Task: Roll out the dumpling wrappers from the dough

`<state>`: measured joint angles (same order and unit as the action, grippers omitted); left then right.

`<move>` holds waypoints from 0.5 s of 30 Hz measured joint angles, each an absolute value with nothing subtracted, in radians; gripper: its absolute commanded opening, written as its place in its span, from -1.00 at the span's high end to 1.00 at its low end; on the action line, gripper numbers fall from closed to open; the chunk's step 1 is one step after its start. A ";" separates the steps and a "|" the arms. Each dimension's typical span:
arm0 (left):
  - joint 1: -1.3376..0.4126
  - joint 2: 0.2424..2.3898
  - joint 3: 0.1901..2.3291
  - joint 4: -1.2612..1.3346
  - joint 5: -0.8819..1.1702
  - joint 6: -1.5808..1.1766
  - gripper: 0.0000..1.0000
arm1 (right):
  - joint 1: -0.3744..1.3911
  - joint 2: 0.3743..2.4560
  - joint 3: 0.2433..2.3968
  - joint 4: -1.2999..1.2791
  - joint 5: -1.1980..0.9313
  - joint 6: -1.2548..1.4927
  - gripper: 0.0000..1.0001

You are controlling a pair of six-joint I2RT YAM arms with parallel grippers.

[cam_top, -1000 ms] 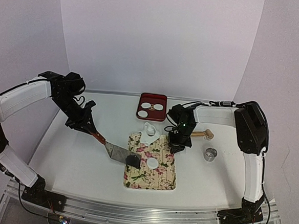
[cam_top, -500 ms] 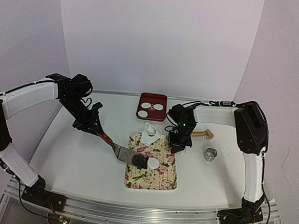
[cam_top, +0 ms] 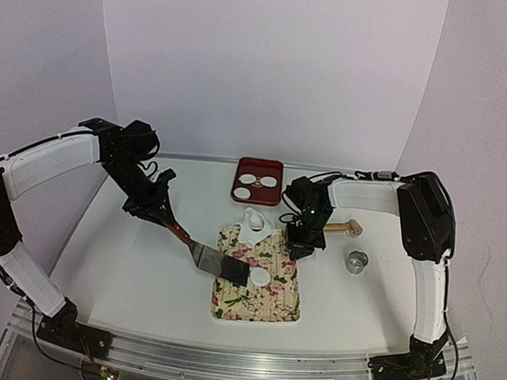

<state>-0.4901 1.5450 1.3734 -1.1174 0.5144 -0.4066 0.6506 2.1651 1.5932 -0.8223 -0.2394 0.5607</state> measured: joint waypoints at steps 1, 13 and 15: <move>-0.490 1.546 1.379 -1.123 0.510 -0.405 1.00 | 0.651 2.165 1.593 -0.822 -0.239 0.561 1.00; -0.488 1.564 1.389 -1.124 0.520 -0.405 1.00 | 0.651 2.165 1.593 -0.822 -0.239 0.561 1.00; -0.488 1.581 1.381 -1.101 0.535 -0.419 1.00 | 0.651 2.165 1.593 -0.823 -0.237 0.561 1.00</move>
<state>-0.4877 1.5811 1.3812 -1.1012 0.5351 -0.4190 0.6513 2.1651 1.5932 -0.8226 -0.2372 0.5606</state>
